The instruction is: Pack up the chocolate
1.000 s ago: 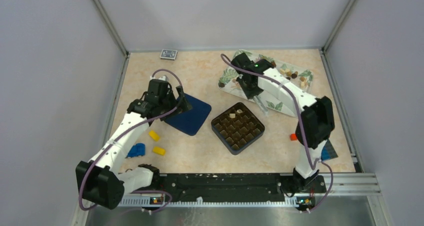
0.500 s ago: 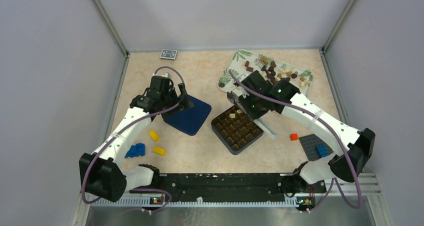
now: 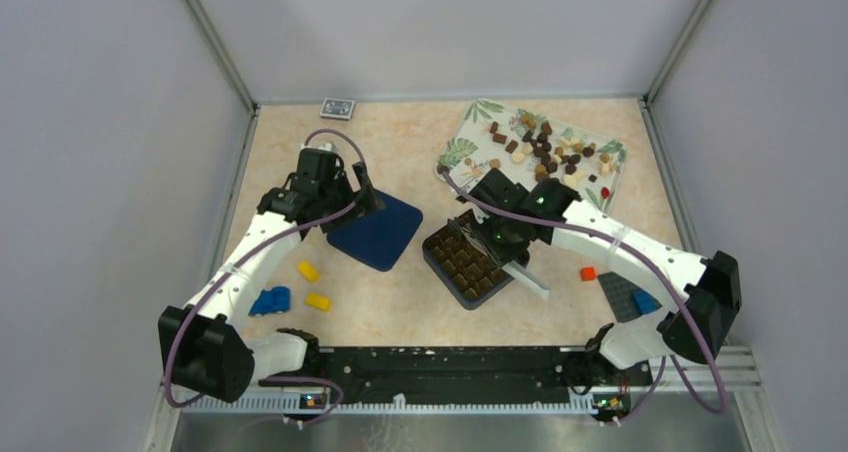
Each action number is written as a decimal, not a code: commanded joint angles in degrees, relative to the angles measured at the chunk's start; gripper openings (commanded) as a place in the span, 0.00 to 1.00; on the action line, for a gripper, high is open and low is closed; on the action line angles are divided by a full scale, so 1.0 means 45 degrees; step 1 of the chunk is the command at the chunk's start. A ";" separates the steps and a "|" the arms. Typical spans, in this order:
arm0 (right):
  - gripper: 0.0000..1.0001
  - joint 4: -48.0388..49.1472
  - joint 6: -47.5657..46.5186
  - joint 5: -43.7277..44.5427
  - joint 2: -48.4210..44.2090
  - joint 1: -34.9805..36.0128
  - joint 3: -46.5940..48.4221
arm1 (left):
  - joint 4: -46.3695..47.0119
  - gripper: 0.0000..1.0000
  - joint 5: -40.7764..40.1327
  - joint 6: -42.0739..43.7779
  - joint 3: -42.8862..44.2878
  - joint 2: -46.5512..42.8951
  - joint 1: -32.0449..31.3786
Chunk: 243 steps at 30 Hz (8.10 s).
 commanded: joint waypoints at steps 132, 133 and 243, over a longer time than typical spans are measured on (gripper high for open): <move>0.17 0.1511 -0.1547 0.3168 0.7651 -0.2750 0.8202 | -0.0252 0.99 -0.0005 -0.0104 -0.0412 -0.1312 0.0389; 0.17 0.1541 -0.1514 0.3156 0.7335 -0.2754 0.8031 | -0.0222 0.99 0.0044 -0.0083 -0.0412 -0.1299 0.0389; 0.43 0.3953 0.0461 0.1188 -0.0218 -0.8549 -0.2101 | 0.0128 0.99 0.0636 0.0106 0.0052 -0.0398 0.0506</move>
